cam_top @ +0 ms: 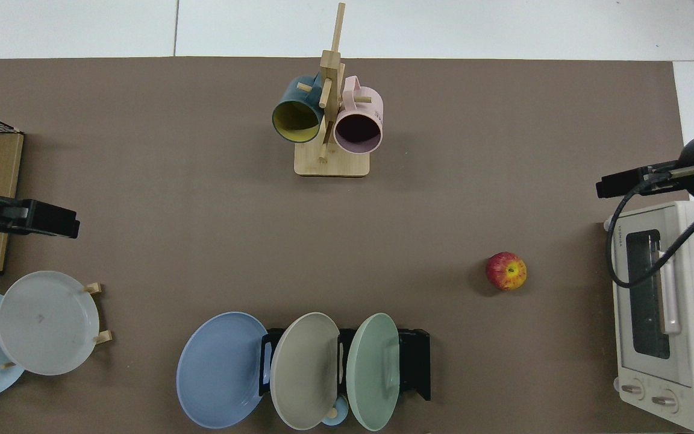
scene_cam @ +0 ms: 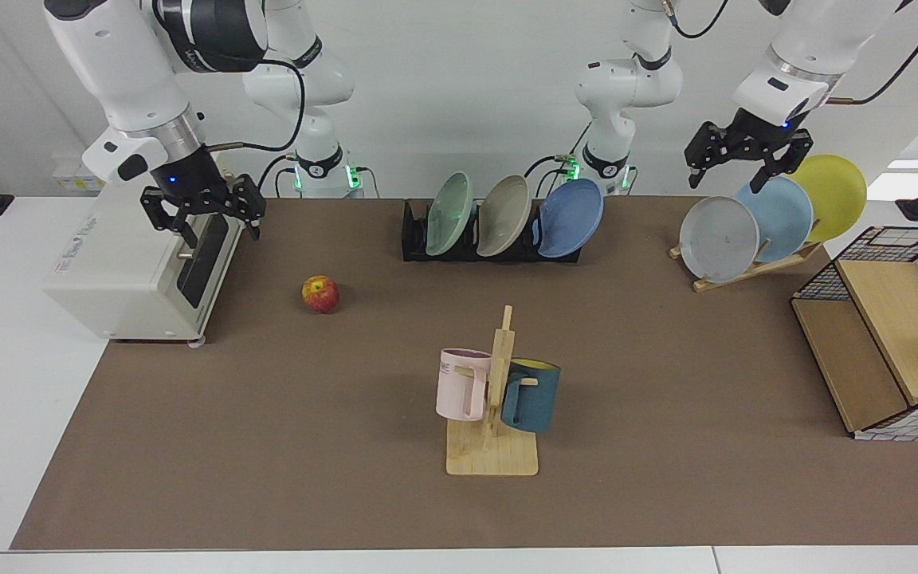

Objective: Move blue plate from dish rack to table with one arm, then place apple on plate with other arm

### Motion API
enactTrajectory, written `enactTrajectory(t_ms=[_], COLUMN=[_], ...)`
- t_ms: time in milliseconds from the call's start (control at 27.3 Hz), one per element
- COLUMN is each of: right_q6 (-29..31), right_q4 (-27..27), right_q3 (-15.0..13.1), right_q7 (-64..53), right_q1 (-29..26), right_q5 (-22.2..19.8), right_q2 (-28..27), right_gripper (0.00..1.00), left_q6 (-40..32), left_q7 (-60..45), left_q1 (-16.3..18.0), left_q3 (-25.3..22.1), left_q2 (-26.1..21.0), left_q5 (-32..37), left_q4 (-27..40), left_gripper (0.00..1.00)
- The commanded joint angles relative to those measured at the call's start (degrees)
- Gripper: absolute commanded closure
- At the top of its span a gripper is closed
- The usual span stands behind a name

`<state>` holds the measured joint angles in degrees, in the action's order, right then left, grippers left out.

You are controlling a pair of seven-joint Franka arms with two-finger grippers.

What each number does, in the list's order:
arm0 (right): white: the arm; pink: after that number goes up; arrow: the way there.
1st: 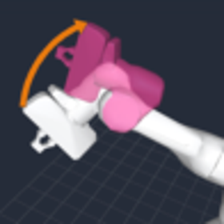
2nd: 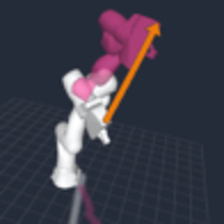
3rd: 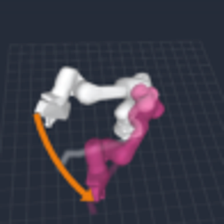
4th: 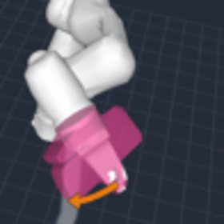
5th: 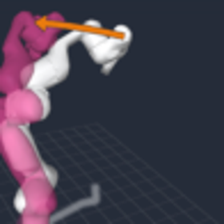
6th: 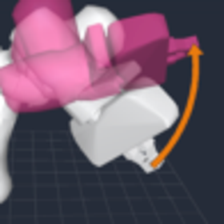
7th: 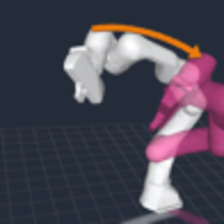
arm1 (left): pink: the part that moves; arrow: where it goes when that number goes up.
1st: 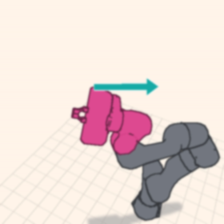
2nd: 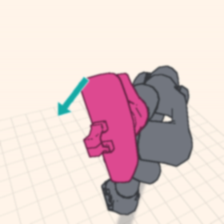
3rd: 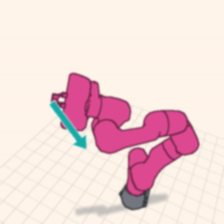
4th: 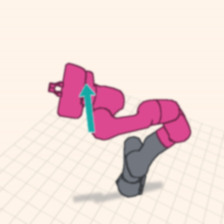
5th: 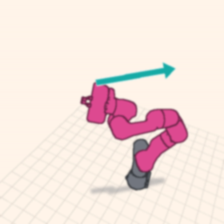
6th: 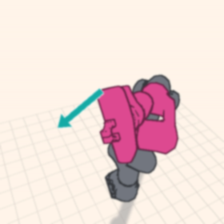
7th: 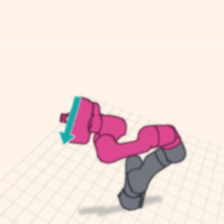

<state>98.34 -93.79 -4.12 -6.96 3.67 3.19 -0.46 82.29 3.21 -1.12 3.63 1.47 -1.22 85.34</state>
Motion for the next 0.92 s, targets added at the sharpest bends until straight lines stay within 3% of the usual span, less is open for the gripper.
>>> enactTrajectory(t_ms=[0, 880], right_q6=[1.1, 1.1], right_q4=[-1.5, -1.5], right_q3=[0.0, 0.0], right_q7=[0.3, 0.4], right_q1=[0.1, 0.1], right_q5=[0.7, 0.7], right_q2=[1.2, 1.2], right_gripper=[0.00, 0.00], left_q6=[0.3, -0.6], left_q7=[0.4, -0.4], left_q1=[-0.5, -0.2], left_q3=[-0.1, -0.7], left_q2=[0.2, 0.6], left_q5=[-0.6, -0.1], left_q4=[0.3, 0.4], left_gripper=[0.00, 0.00])
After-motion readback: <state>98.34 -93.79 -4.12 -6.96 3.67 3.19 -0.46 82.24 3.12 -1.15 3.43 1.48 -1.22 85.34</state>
